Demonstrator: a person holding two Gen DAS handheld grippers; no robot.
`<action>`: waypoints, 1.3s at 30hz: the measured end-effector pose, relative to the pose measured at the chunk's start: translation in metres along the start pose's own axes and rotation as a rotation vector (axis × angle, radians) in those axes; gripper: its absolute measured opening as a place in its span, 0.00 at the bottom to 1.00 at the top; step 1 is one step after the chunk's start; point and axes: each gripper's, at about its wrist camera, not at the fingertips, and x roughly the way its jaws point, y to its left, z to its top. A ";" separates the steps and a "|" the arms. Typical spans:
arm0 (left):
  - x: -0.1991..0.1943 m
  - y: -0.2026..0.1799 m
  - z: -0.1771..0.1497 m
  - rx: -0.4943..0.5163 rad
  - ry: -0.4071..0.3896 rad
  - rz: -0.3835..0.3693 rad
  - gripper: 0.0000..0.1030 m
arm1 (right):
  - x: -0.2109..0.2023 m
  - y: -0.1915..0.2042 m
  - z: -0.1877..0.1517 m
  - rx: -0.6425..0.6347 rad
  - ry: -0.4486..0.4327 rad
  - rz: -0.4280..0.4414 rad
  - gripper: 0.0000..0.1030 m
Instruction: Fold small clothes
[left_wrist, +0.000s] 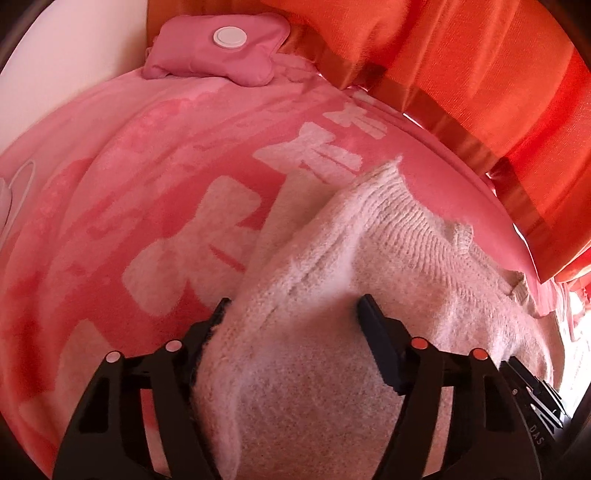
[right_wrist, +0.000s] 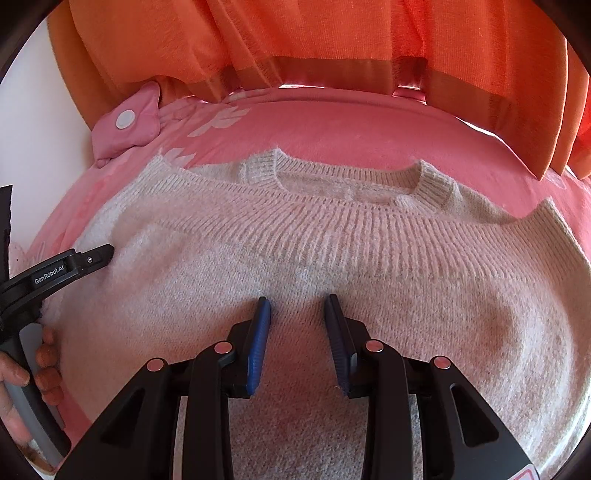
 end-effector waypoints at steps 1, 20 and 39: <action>0.000 0.000 0.000 -0.006 0.001 -0.008 0.60 | 0.000 -0.001 0.000 0.000 0.000 0.001 0.31; -0.074 -0.016 0.005 -0.121 -0.142 -0.397 0.12 | 0.001 0.002 0.006 0.061 0.035 0.076 0.55; -0.120 -0.217 -0.105 0.326 -0.075 -0.558 0.52 | -0.095 -0.216 -0.034 0.737 -0.122 0.205 0.58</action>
